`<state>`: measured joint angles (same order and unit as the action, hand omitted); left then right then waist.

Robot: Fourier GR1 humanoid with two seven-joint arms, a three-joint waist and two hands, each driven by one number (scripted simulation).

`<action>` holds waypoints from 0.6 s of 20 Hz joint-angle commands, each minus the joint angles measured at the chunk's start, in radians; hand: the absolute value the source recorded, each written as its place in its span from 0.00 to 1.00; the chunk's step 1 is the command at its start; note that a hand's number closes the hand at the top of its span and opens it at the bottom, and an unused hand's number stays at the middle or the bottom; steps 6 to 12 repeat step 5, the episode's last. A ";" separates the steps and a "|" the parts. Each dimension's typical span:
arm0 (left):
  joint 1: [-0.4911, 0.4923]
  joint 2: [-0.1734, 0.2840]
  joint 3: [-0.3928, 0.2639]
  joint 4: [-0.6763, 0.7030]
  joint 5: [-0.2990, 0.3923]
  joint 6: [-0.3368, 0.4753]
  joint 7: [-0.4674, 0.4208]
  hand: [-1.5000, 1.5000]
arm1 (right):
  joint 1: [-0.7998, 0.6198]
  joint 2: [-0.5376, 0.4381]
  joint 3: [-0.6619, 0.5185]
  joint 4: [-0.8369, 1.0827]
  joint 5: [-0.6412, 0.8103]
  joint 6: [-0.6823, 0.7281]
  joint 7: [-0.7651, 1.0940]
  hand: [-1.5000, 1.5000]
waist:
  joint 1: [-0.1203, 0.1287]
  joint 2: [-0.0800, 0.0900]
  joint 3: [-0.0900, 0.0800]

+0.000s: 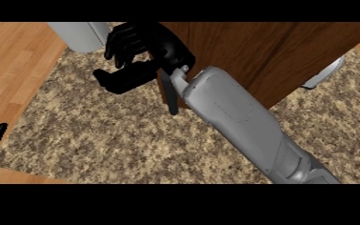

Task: Pick up the bottled water, place it into the cabinet and close the cabinet

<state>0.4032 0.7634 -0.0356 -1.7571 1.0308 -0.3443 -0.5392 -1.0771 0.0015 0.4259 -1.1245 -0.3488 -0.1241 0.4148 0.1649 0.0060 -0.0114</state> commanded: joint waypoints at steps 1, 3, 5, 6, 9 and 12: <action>0.020 0.002 0.010 -0.003 0.006 -0.014 -0.003 0.00 | -0.081 -0.001 -0.144 0.157 -0.007 -0.143 -0.069 0.00 | -0.002 0.030 0.008; 0.005 -0.001 0.008 -0.019 0.005 -0.004 0.000 0.00 | -0.089 -0.003 -0.143 0.171 -0.020 -0.148 -0.081 0.00 | -0.020 0.035 0.009; 0.020 0.008 0.028 -0.011 0.021 -0.016 -0.001 0.00 | -0.099 -0.019 -0.131 0.186 -0.044 -0.154 -0.085 0.00 | -0.010 0.036 0.008; 0.020 0.008 0.028 -0.011 0.021 -0.016 -0.001 0.00 | -0.099 -0.019 -0.131 0.186 -0.044 -0.154 -0.085 0.00 | -0.010 0.036 0.008; 0.020 0.008 0.028 -0.011 0.021 -0.016 -0.001 0.00 | -0.099 -0.019 -0.131 0.186 -0.044 -0.154 -0.085 0.00 | -0.010 0.036 0.008; 0.020 0.008 0.028 -0.011 0.021 -0.016 -0.001 0.00 | -0.099 -0.019 -0.131 0.186 -0.044 -0.154 -0.085 0.00 | -0.010 0.036 0.008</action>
